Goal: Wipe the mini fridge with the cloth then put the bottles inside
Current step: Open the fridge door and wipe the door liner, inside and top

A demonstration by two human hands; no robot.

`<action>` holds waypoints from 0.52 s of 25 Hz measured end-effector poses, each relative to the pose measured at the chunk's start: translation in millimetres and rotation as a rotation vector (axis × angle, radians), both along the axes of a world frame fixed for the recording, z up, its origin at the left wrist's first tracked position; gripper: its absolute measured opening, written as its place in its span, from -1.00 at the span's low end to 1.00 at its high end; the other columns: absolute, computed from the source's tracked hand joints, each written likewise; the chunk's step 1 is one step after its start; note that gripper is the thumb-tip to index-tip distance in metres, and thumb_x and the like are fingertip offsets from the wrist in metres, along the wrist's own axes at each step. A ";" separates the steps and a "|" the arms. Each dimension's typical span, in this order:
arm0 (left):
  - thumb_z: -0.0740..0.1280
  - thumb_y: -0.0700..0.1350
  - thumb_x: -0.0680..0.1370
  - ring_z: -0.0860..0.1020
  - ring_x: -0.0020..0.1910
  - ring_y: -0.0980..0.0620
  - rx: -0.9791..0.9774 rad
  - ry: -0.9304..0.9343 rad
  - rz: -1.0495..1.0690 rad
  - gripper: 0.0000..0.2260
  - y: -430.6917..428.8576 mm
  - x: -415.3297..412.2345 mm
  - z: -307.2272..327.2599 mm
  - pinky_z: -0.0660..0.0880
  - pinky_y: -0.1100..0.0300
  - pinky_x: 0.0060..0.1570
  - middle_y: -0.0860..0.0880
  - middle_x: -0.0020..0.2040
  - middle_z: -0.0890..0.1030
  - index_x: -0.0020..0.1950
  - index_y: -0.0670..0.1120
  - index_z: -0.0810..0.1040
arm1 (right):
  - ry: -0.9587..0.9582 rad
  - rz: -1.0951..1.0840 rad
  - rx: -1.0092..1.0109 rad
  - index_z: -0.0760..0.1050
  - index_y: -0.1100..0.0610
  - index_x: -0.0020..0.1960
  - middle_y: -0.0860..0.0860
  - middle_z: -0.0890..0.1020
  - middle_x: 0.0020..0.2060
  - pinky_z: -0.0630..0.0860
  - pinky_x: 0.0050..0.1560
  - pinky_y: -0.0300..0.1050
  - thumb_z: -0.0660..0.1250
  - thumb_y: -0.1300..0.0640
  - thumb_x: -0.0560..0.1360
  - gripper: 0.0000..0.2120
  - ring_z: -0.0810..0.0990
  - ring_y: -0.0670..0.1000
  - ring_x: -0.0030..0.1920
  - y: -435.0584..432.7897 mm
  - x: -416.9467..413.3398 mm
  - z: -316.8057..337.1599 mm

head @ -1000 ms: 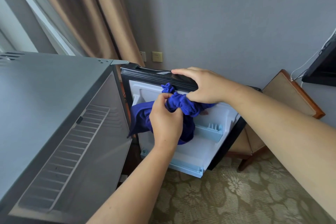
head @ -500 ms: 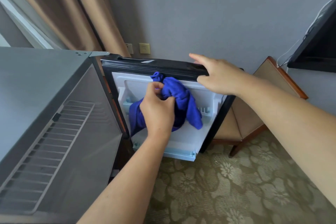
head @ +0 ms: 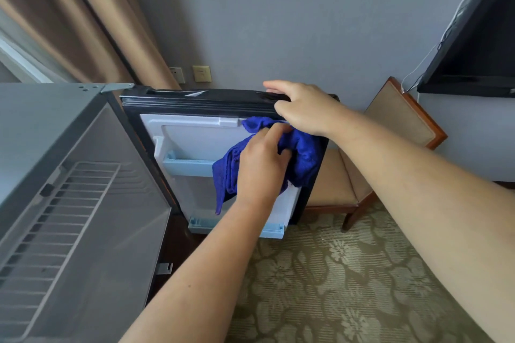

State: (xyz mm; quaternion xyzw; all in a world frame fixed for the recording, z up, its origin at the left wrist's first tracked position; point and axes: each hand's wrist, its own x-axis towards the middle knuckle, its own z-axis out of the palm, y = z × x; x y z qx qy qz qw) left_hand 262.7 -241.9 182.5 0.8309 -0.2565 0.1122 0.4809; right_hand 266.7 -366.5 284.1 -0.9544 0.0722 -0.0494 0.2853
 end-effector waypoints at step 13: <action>0.30 -0.25 0.39 0.64 -0.05 0.01 -0.140 0.106 0.498 -0.69 122.0 65.7 -4.6 0.57 -0.04 0.07 0.06 -0.08 0.67 0.05 0.06 0.62 | -0.083 0.024 -0.162 0.28 -0.04 0.56 -0.04 0.43 0.44 0.27 0.43 -0.07 0.24 0.02 0.50 -0.39 0.37 0.08 0.45 10.2 -0.8 -16.9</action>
